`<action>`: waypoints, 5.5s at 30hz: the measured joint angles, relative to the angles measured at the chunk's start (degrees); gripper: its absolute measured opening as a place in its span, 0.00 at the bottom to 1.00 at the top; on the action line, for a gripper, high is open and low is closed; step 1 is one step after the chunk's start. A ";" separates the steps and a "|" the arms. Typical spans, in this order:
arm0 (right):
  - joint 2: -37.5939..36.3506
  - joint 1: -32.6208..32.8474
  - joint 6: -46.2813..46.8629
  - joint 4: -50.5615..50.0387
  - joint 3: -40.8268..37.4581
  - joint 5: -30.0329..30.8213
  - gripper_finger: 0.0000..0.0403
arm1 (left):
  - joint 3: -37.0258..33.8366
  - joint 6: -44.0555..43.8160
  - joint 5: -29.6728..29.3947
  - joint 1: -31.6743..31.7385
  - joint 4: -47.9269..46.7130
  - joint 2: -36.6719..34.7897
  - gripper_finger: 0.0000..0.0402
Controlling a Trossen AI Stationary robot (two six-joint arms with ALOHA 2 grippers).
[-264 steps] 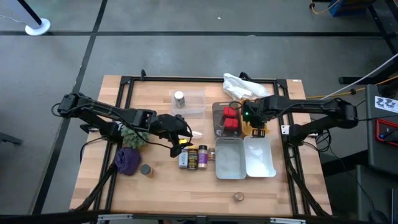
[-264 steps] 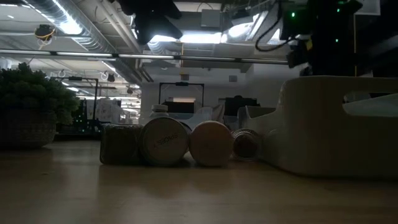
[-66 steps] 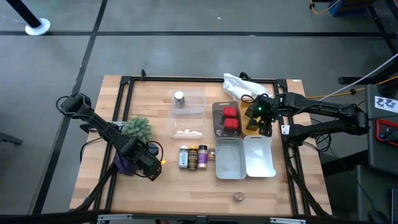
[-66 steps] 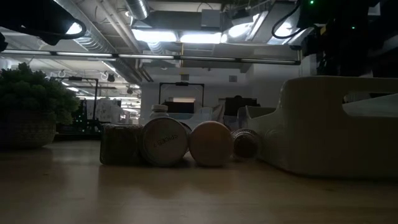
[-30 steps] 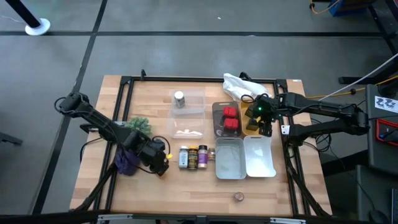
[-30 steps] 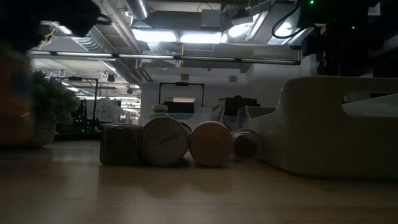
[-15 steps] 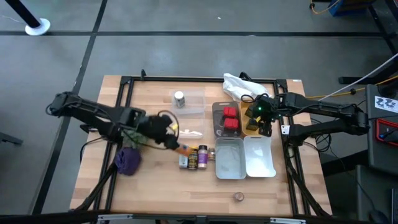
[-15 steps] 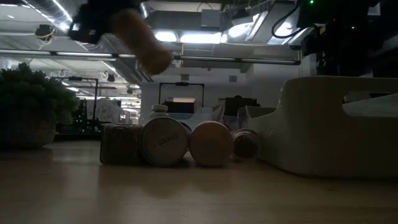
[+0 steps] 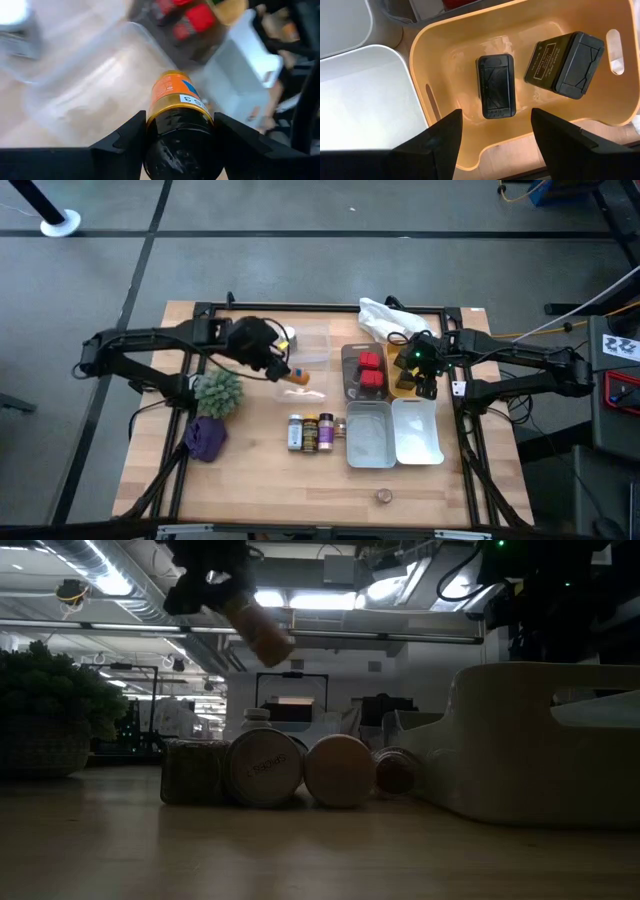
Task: Sort spices by type
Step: Put the orange seasoning bottle into the bottom transparent bin, then put the white seasoning bottle into the top transparent bin
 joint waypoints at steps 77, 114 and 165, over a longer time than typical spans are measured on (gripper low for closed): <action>0.00 0.01 -0.01 -0.02 0.00 0.00 0.59 | 14.93 29.19 -1.15 5.85 -21.40 30.86 0.64; 0.00 0.01 5.35 -0.02 0.00 -0.02 0.59 | 14.19 -31.30 -3.94 -16.77 -23.59 18.93 0.65; -0.01 0.01 2.80 3.01 0.00 0.03 0.59 | 14.14 -55.10 -11.68 -31.38 -7.48 41.00 0.63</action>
